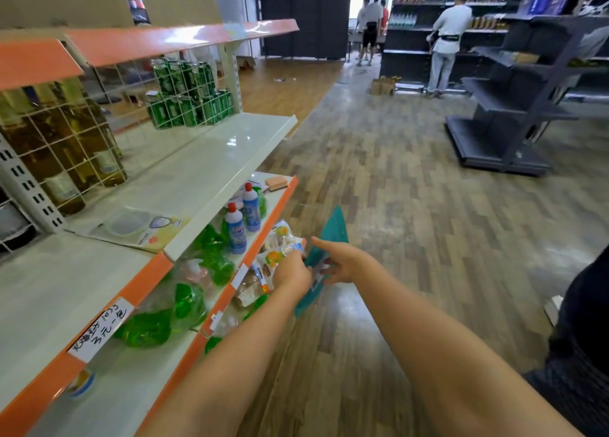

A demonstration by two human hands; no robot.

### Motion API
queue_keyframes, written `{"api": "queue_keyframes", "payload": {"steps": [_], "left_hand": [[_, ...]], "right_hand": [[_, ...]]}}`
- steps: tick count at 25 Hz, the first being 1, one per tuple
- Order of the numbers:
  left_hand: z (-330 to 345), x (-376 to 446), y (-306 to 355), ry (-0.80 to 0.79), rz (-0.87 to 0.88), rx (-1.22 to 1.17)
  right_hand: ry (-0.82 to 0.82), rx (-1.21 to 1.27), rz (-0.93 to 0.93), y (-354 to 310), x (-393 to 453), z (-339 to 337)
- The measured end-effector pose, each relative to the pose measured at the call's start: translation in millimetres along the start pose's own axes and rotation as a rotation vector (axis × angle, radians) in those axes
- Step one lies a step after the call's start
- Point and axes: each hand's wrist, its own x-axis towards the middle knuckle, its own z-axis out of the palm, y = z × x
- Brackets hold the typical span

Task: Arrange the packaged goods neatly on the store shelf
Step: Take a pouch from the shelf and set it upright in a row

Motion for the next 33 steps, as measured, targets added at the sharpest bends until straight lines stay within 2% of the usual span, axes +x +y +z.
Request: {"api": "queue_keyframes", "payload": {"steps": [3, 6, 11, 20, 27, 33], "left_hand": [[8, -8, 9, 0.057, 0.057, 0.099], [5, -17, 9, 0.085, 0.259, 0.281], [5, -7, -8, -0.092, 0.499, 0.262], [-15, 55, -26, -0.056, 0.396, 0.2], [-12, 101, 15, -0.021, 0.338, 0.158], [2, 154, 65, -0.009, 0.266, 0.169]], "right_hand": [[0.161, 0.065, -0.059, 2, 19, 12], [0.294, 0.094, -0.074, 1, 31, 7], [0.408, 0.089, -0.1, 3, 36, -14], [0.488, 0.251, -0.13, -6, 28, -77], [0.391, 0.337, -0.167, -26, 57, -118], [0.3, 0.257, -0.205, -91, 102, -162]]}}
